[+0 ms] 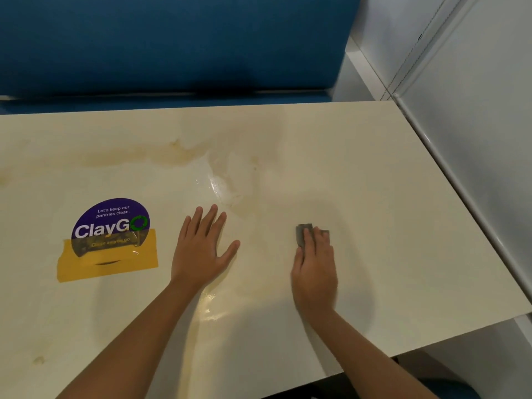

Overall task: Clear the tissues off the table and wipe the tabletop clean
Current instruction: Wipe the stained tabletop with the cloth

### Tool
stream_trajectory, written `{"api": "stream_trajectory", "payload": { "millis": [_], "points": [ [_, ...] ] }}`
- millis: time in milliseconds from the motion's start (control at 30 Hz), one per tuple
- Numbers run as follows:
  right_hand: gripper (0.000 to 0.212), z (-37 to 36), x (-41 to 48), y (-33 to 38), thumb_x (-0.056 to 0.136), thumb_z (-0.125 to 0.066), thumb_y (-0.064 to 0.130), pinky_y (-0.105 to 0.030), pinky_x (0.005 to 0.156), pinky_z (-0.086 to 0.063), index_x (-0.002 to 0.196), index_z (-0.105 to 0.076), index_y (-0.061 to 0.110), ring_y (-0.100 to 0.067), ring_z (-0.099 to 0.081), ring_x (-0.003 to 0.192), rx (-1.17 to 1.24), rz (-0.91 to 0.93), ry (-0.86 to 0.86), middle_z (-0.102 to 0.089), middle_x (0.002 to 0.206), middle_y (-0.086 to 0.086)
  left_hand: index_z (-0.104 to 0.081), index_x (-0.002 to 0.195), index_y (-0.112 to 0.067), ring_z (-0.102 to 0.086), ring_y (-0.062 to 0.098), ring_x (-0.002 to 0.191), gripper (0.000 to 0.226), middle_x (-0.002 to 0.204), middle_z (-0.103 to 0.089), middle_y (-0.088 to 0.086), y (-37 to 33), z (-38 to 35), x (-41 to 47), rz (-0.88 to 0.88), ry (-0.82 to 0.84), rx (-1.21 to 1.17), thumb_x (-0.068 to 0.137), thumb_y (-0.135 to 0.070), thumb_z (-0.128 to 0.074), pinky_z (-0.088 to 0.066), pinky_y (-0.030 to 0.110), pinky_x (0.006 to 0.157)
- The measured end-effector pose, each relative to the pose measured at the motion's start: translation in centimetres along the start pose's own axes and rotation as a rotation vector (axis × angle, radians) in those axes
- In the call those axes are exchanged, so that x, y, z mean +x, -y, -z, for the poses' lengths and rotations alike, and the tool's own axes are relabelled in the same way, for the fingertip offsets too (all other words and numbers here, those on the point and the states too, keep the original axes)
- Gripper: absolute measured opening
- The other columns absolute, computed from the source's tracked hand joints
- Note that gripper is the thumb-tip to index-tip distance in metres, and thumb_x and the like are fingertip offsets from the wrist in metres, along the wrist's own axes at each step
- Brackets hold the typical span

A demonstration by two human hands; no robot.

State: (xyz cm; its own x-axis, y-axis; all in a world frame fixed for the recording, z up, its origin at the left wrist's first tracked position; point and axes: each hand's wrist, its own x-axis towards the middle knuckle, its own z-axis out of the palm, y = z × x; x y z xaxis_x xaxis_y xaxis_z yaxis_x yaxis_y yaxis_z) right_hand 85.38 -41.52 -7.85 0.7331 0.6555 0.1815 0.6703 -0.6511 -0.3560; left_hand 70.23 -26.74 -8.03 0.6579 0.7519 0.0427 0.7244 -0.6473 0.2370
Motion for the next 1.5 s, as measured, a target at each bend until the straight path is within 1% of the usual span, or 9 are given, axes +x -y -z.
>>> {"api": "stream_trajectory", "payload": {
  "millis": [200,367,500,700,900,1067,1233,1400,1500],
  "points": [
    [0.038,0.0,-0.2,-0.4,0.088,-0.047,0.006,-0.029,0.108,-0.03,0.125,-0.055,0.01,-0.026,-0.046,0.126,0.087,0.462,0.134,-0.057,0.128,-0.009,-0.042,0.139,-0.015,-0.023,0.029,0.141,0.08,0.15,-0.033,0.004,0.1,-0.1,0.0,0.013,-0.003,-0.004,0.087,-0.069,-0.015,-0.013,0.041,0.115],
    [0.049,2.7,1.2,-3.3,0.088,-0.044,-0.006,0.002,0.1,-0.014,0.131,-0.051,0.017,-0.004,-0.032,0.127,0.297,0.282,0.262,-0.047,0.138,0.0,-0.04,0.141,-0.017,-0.02,0.027,0.142,0.077,0.152,-0.031,0.003,-0.1,-0.2,0.0,0.04,-0.021,-0.002,0.084,-0.066,-0.023,-0.012,0.041,0.116],
    [0.041,4.9,1.8,-6.9,0.095,-0.041,0.001,0.006,0.098,-0.012,0.132,-0.05,0.018,0.003,-0.031,0.125,0.302,0.214,0.222,-0.046,0.137,0.0,-0.041,0.139,-0.017,-0.02,0.027,0.142,0.076,0.151,-0.032,0.003,-0.2,-0.1,0.0,0.052,-0.028,-0.02,0.082,-0.065,-0.026,-0.013,0.042,0.116],
    [0.04,7.0,-0.2,-10.4,0.093,-0.041,0.03,-0.001,0.103,-0.014,0.125,-0.058,0.014,-0.007,-0.04,0.125,0.153,0.253,0.266,-0.051,0.134,0.0,-0.04,0.141,-0.016,-0.017,0.027,0.143,0.079,0.152,-0.03,0.004,-0.3,-0.1,-0.1,0.042,-0.007,-0.023,0.081,-0.066,-0.023,-0.011,0.041,0.116],
    [0.043,4.3,-2.0,-7.1,0.097,-0.032,0.035,-0.035,0.115,-0.021,0.134,-0.047,0.018,-0.016,-0.025,0.14,0.011,0.046,0.116,-0.039,0.145,0.001,-0.042,0.139,-0.012,-0.019,0.03,0.142,0.08,0.151,-0.031,0.006,0.1,0.8,-0.2,0.009,0.046,-0.091,0.08,-0.063,-0.023,-0.008,0.045,0.115],
    [0.049,2.6,-4.3,-2.5,0.098,-0.023,0.032,-0.031,0.113,-0.018,0.138,-0.044,0.013,-0.026,-0.034,0.136,-0.15,-0.096,0.08,-0.042,0.144,-0.008,-0.044,0.137,-0.011,-0.026,0.032,0.138,0.075,0.148,-0.037,0.008,2.4,1.1,-3.0,-0.125,0.059,0.004,0.084,-0.062,-0.027,-0.014,0.048,0.113],
    [0.045,1.7,-7.9,1.3,0.099,-0.028,0.03,-0.033,0.112,-0.02,0.139,-0.042,0.015,-0.024,-0.031,0.138,-0.162,0.025,0.14,-0.041,0.145,-0.008,-0.037,0.142,-0.013,-0.019,0.029,0.142,0.083,0.151,-0.03,0.006,3.1,0.8,-3.8,-0.148,0.068,0.002,0.086,-0.069,-0.012,-0.01,0.044,0.115],
    [0.045,3.7,-9.5,-2.8,0.1,-0.028,0.035,-0.028,0.116,-0.011,0.141,-0.037,0.02,-0.008,-0.013,0.142,-0.009,0.302,0.339,-0.026,0.15,0.007,-0.034,0.144,-0.014,-0.015,0.027,0.143,0.078,0.153,-0.026,0.004,3.0,0.8,-3.9,-0.15,0.069,0.002,0.085,-0.064,-0.02,-0.006,0.041,0.116],
    [0.047,5.2,-8.8,-7.0,0.099,-0.021,0.04,-0.033,0.117,-0.015,0.143,-0.03,0.024,-0.004,-0.01,0.142,-0.042,0.205,0.308,-0.025,0.15,0.01,-0.034,0.144,-0.014,-0.015,0.027,0.144,0.078,0.153,-0.026,0.004,3.0,0.9,-3.9,-0.152,0.062,0.006,0.085,-0.064,-0.019,-0.004,0.04,0.116]
  ]
}}
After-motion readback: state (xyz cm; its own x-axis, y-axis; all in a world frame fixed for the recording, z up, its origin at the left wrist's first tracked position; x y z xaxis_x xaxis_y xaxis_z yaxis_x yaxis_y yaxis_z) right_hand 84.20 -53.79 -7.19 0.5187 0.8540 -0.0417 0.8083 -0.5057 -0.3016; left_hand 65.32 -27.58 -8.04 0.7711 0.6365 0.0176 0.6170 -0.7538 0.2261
